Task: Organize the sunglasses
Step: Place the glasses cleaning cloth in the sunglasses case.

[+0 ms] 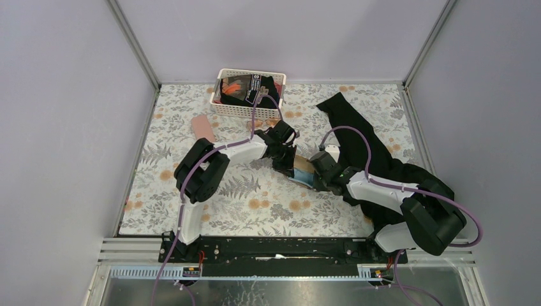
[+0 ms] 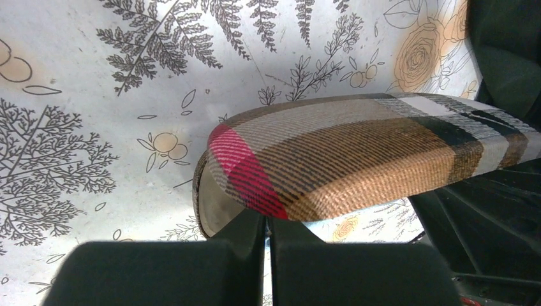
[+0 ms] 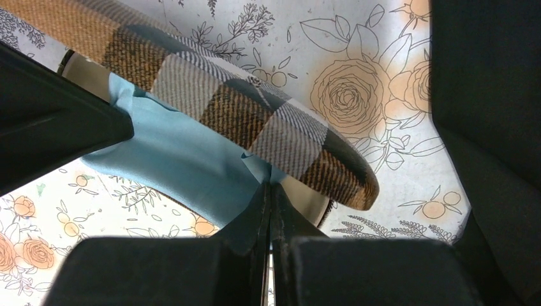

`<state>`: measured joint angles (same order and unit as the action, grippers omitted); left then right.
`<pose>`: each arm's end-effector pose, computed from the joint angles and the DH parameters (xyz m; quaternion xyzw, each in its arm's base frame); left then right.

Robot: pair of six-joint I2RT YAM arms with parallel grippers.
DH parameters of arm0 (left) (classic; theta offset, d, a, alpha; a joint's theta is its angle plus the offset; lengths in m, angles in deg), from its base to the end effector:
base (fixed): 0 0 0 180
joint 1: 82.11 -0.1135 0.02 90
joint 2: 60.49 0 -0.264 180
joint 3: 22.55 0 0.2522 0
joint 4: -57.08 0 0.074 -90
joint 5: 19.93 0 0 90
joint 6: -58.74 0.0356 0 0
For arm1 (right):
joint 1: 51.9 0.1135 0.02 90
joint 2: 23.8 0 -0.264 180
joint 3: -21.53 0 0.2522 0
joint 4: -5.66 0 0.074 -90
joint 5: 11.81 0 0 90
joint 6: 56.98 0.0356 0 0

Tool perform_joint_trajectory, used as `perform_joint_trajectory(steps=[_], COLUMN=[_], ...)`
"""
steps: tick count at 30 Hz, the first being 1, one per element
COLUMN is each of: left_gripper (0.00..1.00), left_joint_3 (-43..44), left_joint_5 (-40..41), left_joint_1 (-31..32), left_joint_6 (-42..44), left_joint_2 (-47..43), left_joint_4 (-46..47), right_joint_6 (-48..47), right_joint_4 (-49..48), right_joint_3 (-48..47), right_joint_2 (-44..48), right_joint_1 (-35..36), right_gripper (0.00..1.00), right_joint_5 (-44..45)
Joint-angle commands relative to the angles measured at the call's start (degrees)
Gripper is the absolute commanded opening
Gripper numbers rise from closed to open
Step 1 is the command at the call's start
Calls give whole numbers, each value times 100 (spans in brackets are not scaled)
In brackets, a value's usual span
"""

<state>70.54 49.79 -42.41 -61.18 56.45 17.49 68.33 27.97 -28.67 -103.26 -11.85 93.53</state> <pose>0.3140 -0.2767 0.1508 0.1220 0.9511 -0.2698 0.0878 0.2044 0.1595 0.1649 0.0052 0.9369 0.0996 0.3352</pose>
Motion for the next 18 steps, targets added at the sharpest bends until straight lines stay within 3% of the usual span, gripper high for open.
perform_joint_trajectory(steps=[1,13,18], left_gripper=[0,0,0], left_joint_3=[100,-350,-217], left_joint_5=[334,402,458], left_joint_1=[-6,9,11], left_joint_6=[254,511,673], left_joint_2=[64,-247,-84], left_joint_4=[19,760,615], right_joint_6=[127,134,163], right_joint_4=[-128,-185,-232], right_joint_3=[139,286,323], right_joint_2=[0,-38,-67], right_joint_1=[-41,-39,-34], right_gripper=[0,0,0], right_joint_5=[130,222,190])
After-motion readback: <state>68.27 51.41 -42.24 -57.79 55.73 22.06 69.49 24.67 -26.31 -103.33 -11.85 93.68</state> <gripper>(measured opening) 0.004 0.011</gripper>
